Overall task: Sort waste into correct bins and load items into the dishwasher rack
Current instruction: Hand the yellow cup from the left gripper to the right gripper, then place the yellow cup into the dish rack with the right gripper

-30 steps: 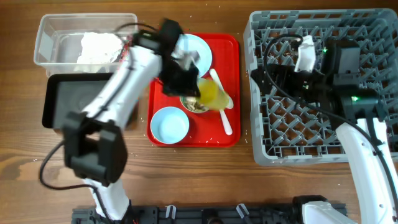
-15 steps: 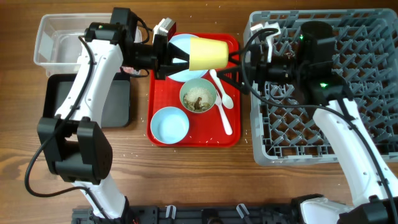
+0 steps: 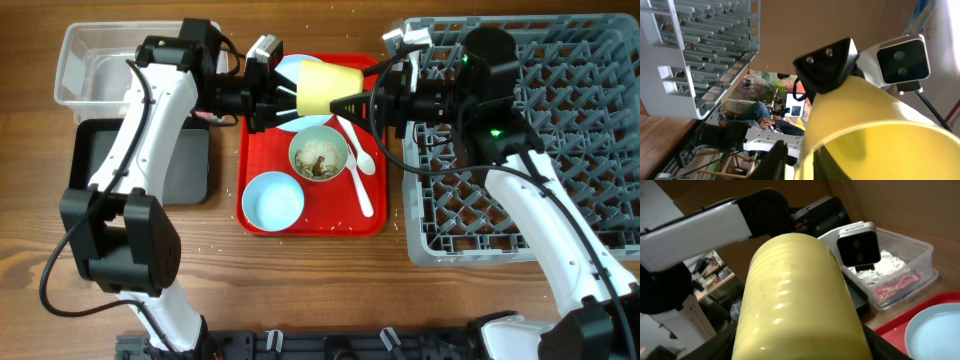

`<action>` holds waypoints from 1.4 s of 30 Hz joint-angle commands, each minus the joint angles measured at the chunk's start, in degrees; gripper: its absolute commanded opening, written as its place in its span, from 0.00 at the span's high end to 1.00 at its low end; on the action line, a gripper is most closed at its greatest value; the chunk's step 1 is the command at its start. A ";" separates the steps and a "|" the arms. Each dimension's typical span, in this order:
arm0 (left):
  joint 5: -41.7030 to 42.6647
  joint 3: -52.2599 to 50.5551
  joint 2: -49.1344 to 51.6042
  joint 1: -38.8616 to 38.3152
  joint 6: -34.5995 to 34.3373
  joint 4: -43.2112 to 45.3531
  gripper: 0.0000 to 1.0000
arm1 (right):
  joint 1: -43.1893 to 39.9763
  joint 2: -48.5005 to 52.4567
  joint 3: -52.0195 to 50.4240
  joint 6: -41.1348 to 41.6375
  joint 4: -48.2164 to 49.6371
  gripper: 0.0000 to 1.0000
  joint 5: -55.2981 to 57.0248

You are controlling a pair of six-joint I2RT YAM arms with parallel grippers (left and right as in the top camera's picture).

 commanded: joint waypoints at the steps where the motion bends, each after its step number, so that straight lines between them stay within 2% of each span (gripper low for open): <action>1: -1.22 0.74 -1.27 -0.11 0.72 -0.02 0.69 | -1.77 0.59 0.15 2.64 0.22 0.52 -0.28; 3: -5.44 0.74 -1.27 -0.07 0.72 0.09 0.65 | -3.98 0.59 0.15 3.93 -0.83 0.54 0.59; 5: -15.67 0.74 -1.27 -0.07 0.70 1.22 0.65 | -6.10 0.59 0.15 3.82 -4.74 0.54 4.07; 7: -28.81 0.74 -1.27 -0.07 0.55 2.64 0.63 | -7.80 0.57 0.15 1.44 -14.27 0.54 13.64; 8: -36.70 0.74 -1.27 -0.09 0.22 3.54 0.60 | -7.93 0.44 0.22 0.42 -20.87 0.53 22.16; 11: -50.01 0.74 -1.27 -0.13 0.13 5.95 0.57 | -7.91 -0.92 1.44 -0.85 -33.48 0.54 34.40; 18: -56.78 0.74 -1.27 -0.13 -0.17 11.56 0.56 | -7.87 -10.45 11.45 0.52 -65.85 0.53 51.82; 21: -58.77 0.74 -1.27 -0.13 -0.17 13.88 0.58 | -7.87 -14.10 11.85 8.20 -81.59 0.52 61.51; 23: -60.48 0.74 -1.27 -0.13 -0.17 14.49 0.58 | -7.87 -13.99 11.28 12.92 -88.41 0.53 64.13; 28: -61.92 0.74 -1.27 -0.13 -0.17 15.12 0.59 | -7.87 -13.62 3.17 14.97 -88.67 0.53 61.99; 34: -61.92 0.74 -1.27 -0.13 -0.17 15.12 0.59 | -7.87 -11.67 -6.88 15.02 -79.38 0.52 59.52; 35: -61.92 0.74 -1.27 -0.13 -0.17 15.12 0.59 | -7.87 -11.23 -7.82 15.04 -78.03 0.49 59.49; 39: -61.92 0.74 -1.27 -1.09 -0.17 15.23 0.58 | -7.87 -8.85 -8.79 14.71 -74.82 0.09 58.95; 41: -61.94 0.74 -1.27 -2.73 -0.15 15.78 0.59 | -7.96 -8.76 -8.44 14.73 -74.14 0.00 58.10; 42: -61.94 0.74 -1.27 -3.91 -0.15 16.37 0.60 | -7.96 -8.83 -7.23 14.97 -74.14 0.00 57.68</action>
